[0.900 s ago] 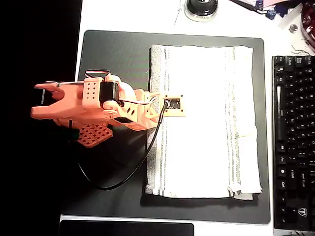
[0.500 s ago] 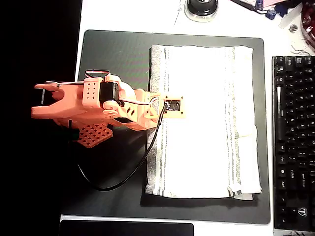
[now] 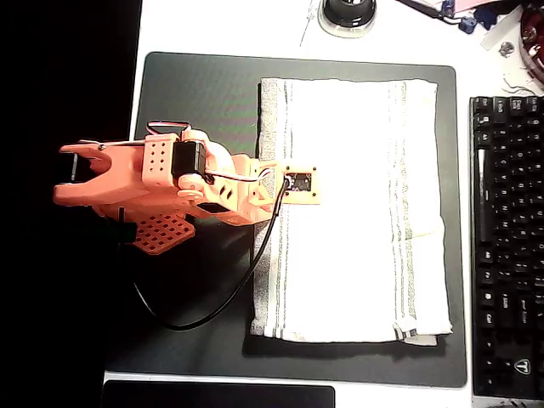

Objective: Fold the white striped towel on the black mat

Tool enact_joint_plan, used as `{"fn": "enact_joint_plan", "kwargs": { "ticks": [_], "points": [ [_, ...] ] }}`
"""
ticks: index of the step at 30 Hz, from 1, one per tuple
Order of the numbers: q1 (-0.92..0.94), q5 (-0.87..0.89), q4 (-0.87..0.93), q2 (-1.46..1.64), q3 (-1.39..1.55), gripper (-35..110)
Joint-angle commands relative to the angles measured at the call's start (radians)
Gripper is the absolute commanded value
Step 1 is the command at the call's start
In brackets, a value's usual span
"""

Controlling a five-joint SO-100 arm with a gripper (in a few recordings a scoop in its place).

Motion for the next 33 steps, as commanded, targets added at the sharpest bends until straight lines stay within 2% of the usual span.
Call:
{"fn": "enact_joint_plan", "kwargs": {
  "ticks": [1, 12, 14, 24, 28, 33],
  "points": [
    [-0.009, -0.009, 0.012, 0.025, 0.023, 0],
    [-0.006, -0.006, 0.012, 0.025, 0.023, 4],
    [-0.005, -0.008, 0.012, 0.025, 0.023, 0],
    [-0.009, -0.049, 0.012, 0.005, 0.011, 0],
    [-0.008, -0.083, -0.002, -0.097, -0.094, 0],
    [-0.104, -0.034, -0.051, -0.342, -0.325, 0]
  ]
}}
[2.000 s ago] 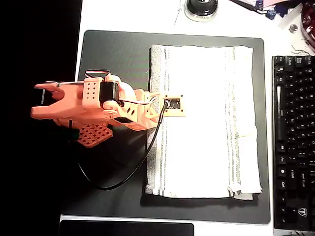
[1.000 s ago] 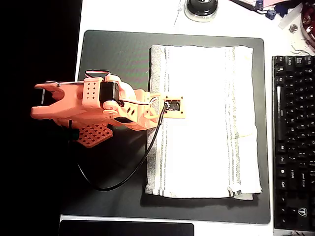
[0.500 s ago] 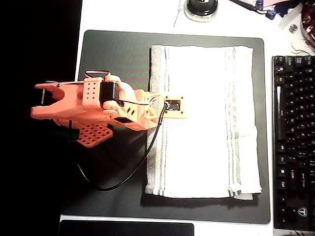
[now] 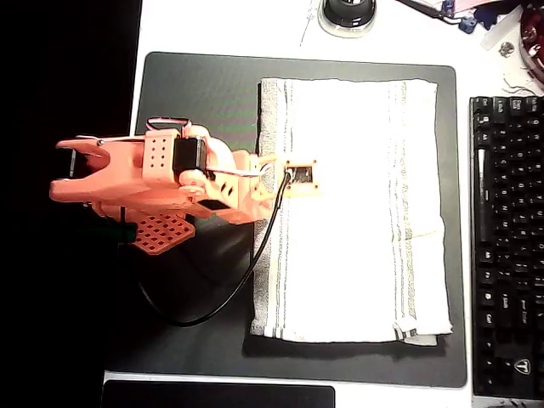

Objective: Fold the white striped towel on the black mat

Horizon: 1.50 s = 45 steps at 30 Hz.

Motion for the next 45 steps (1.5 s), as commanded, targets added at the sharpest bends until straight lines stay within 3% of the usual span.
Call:
{"fn": "enact_joint_plan", "kwargs": {
  "ticks": [1, 12, 24, 45],
  "points": [
    [-0.087, 0.034, -0.012, -0.198, -0.166, 0],
    [-0.494, 0.439, 0.072, -0.992, -0.962, 0],
    [-0.618, 0.611, 0.052, -1.594, -1.453, 0],
    [-0.667, 0.615, -0.212, -1.944, -1.488, 14]
  ]
}}
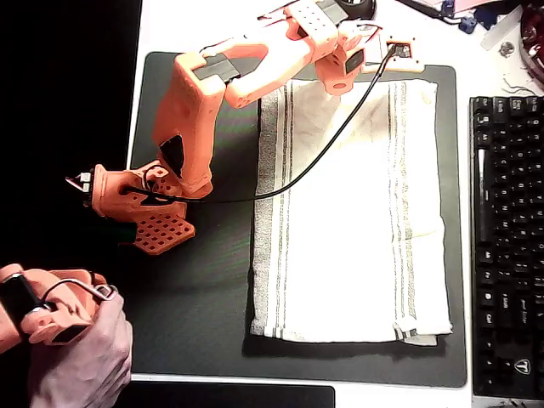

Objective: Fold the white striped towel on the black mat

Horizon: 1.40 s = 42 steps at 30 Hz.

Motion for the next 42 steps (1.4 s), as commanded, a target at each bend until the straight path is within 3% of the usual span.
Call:
{"fn": "enact_joint_plan", "kwargs": {
  "ticks": [1, 19, 42],
  "points": [
    [-0.018, -0.011, -0.028, -0.014, -0.003, 13],
    [0.02, -0.064, -0.143, -0.072, 0.106, 0],
    [0.043, -0.057, 0.334, 0.313, -0.247, 0]
  ]
}}
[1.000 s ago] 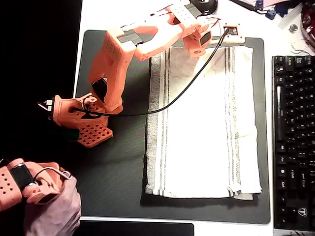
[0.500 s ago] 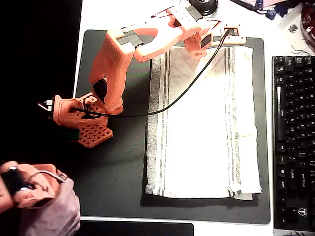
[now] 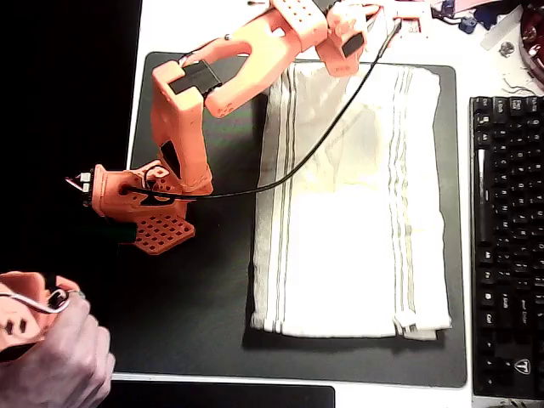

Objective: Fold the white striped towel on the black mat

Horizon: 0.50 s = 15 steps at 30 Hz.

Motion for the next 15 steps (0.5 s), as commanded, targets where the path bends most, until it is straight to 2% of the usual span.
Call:
{"fn": "enact_joint_plan", "kwargs": {
  "ticks": [1, 7, 15],
  "points": [
    [0.0, -0.002, 0.048, 0.077, -0.067, 0],
    [0.002, -0.026, -0.021, 0.052, 0.064, 0],
    [0.12, -0.103, -0.112, 0.094, 0.239, 0]
  ]
}}
